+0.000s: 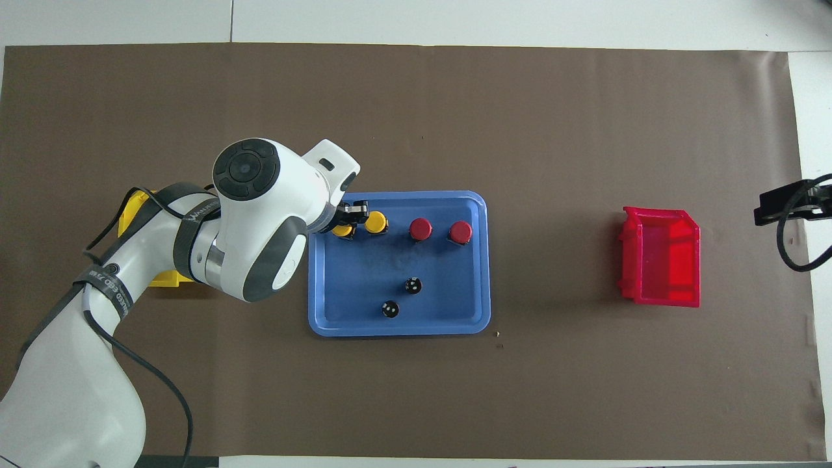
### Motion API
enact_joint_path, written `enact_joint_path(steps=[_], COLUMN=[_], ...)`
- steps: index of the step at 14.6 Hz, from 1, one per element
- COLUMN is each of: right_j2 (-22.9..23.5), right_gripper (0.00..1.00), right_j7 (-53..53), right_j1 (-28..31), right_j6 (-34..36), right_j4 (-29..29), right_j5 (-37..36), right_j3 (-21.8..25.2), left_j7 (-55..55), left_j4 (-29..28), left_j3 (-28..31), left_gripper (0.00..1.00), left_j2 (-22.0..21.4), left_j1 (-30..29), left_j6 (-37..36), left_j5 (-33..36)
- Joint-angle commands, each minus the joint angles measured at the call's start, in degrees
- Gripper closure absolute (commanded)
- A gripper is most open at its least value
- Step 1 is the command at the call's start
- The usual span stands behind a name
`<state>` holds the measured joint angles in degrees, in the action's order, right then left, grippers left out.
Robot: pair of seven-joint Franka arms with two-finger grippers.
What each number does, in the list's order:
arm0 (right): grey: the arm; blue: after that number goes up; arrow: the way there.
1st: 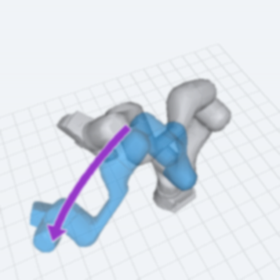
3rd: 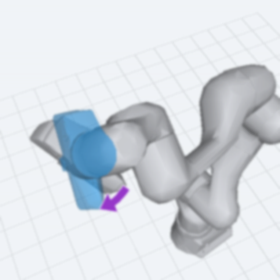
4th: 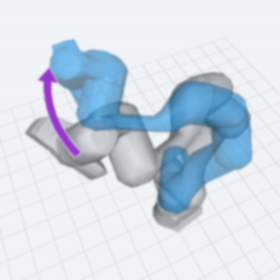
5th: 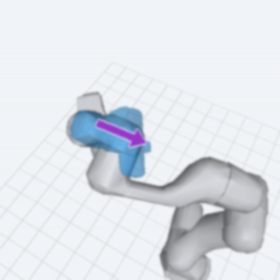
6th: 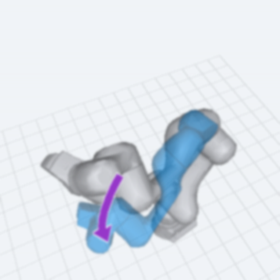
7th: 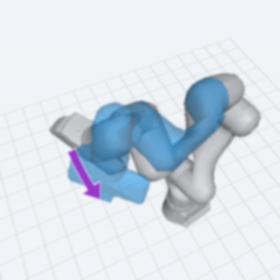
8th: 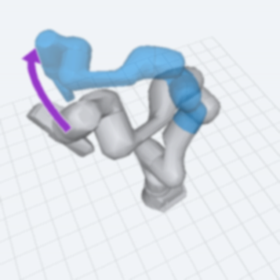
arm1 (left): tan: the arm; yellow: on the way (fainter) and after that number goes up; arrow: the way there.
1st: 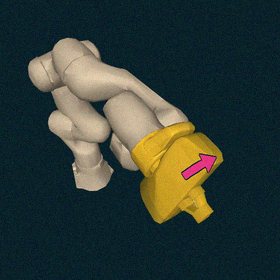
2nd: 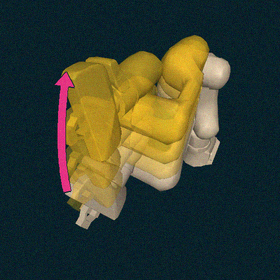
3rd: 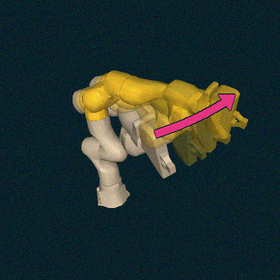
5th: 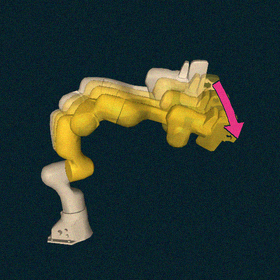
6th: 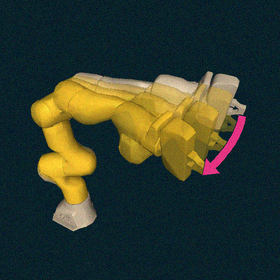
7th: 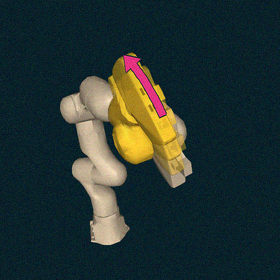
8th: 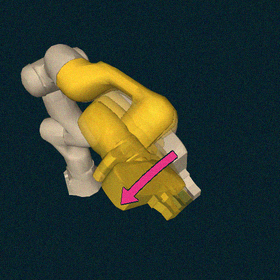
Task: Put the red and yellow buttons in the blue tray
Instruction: 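Place the second yellow button in the tray with the left gripper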
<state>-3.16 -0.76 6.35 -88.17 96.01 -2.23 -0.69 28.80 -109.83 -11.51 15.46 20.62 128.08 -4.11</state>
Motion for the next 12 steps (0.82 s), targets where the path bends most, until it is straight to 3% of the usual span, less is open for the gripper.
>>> enact_joint_path(steps=[1,9,12], right_j2=[-1.2,-1.2,-1.1], right_gripper=[0.0,0.0,0.0], right_j7=[-1.5,-1.5,-1.5], right_j1=[0.4,0.3,0.3], right_j6=[-0.6,-0.9,-1.1], right_j4=[1.5,1.5,1.3], right_j5=[-0.3,-0.3,-0.3], right_j3=[-0.3,-0.4,-0.4], left_j7=[0.8,1.9,2.6], left_j4=[-1.1,0.0,5.0], left_j3=[0.4,0.3,0.3], left_gripper=[0.53,0.47,0.46], left_j2=[-0.5,-0.8,-2.7], left_j1=[0.2,0.5,0.3], left_j6=[1.4,0.2,-9.2], left_j5=[-1.3,-1.3,-1.8])
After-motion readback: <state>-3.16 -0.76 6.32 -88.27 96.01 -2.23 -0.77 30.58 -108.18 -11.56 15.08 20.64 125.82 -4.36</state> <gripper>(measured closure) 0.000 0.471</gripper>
